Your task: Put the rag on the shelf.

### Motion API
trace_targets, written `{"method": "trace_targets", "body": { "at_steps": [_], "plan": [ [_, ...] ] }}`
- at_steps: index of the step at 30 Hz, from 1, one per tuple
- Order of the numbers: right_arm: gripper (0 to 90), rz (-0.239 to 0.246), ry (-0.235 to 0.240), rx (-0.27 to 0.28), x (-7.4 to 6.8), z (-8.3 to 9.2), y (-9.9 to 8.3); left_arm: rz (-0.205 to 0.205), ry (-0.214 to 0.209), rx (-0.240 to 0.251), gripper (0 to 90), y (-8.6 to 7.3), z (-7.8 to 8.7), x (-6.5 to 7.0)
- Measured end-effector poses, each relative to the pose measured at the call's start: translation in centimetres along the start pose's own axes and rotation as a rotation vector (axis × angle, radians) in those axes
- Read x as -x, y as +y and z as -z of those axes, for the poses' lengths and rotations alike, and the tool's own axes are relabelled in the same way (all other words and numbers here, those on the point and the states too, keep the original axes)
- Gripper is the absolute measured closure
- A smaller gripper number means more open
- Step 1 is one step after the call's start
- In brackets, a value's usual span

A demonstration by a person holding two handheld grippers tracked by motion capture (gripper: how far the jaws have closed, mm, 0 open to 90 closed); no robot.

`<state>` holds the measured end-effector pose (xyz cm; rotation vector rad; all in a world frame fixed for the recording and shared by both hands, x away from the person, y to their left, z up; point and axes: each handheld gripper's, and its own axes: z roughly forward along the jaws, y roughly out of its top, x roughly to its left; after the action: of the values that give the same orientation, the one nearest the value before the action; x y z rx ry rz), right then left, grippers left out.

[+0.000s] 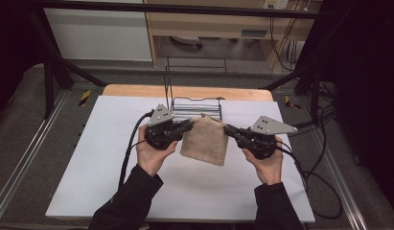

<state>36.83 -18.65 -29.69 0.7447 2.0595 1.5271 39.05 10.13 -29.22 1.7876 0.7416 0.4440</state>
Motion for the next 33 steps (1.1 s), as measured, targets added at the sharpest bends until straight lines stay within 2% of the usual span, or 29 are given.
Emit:
{"method": "trace_targets", "body": {
  "at_steps": [5,12,17,26,33],
  "plan": [
    [88.6,0.015,-0.013,0.058,0.0,0.0,1.1,-0.013,0.023,0.058,85.2,0.8,0.7,0.0],
    [88.6,0.015,-0.028,0.121,0.1,-0.3,1.4,-0.014,0.046,0.148,85.2,1.3,1.2,-0.3],
    [88.6,0.013,-0.044,0.151,0.2,-0.6,2.0,-0.010,0.050,0.180,85.2,1.6,1.2,-0.5],
    [88.6,0.065,-0.048,0.189,0.5,-1.1,4.2,0.004,0.066,0.243,85.2,2.9,1.6,-1.3],
    [88.6,0.091,-0.047,0.228,0.7,-1.5,5.7,-0.014,0.091,0.292,85.2,4.0,2.3,-1.6]
  ]
}}
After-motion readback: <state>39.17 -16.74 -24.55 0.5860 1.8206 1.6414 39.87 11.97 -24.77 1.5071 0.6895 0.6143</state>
